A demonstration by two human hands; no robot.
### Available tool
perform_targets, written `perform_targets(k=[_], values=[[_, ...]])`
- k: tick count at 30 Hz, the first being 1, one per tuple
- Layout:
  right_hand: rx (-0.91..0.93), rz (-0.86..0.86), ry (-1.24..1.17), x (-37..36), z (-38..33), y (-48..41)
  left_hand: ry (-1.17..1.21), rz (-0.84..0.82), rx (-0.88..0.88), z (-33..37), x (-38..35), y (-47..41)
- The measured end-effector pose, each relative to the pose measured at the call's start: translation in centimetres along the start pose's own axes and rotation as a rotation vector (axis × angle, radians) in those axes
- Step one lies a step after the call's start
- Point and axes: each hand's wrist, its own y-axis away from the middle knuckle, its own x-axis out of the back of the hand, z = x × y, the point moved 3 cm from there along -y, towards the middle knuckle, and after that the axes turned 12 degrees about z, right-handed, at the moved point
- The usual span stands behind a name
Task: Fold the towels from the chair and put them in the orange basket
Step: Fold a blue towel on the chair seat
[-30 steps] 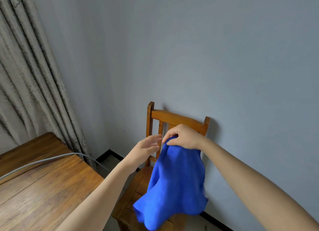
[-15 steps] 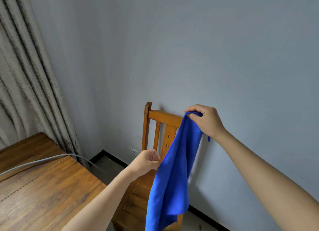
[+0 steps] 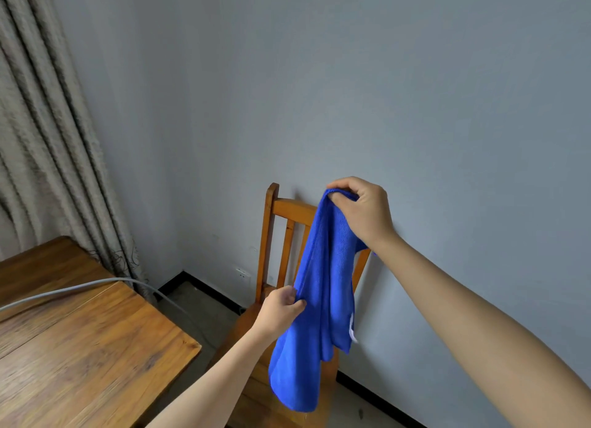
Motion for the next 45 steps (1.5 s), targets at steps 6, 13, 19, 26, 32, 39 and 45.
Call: perform_targets(k=[6, 13, 19, 26, 32, 39, 45], values=[[-0.175, 0.185, -0.107, 0.1, 2.2, -2.1, -0.057, -0.049, 0.127, -4.0, 0.3, 0.8], [-0.402, 0.199, -0.022, -1.3, 9.0, -1.0, 0.042, 0.158, 0.103, -2.1, 3.7, 0.4], [-0.585, -0.127, 0.153, -3.7, 15.0, 4.0, 0.006, 0.207, 0.025, -0.1, 5.6, -0.9], [-0.428, -0.755, 0.155, -8.2, 13.0, 9.4, -0.129, 0.03, -0.08, 1.4, 4.8, -1.3], [-0.53, -0.939, 0.009, -9.1, 14.1, 13.3, -0.171, -0.073, 0.02, -0.4, 3.7, -0.1], [-0.579, -0.648, -0.141, -8.9, 13.1, 9.5, -0.273, -0.078, 0.233, -5.5, 3.5, 2.1], [-0.603, -0.315, -0.149, -8.0, 13.8, 5.9, -0.307, -0.022, 0.357, -8.3, 4.8, 2.4]])
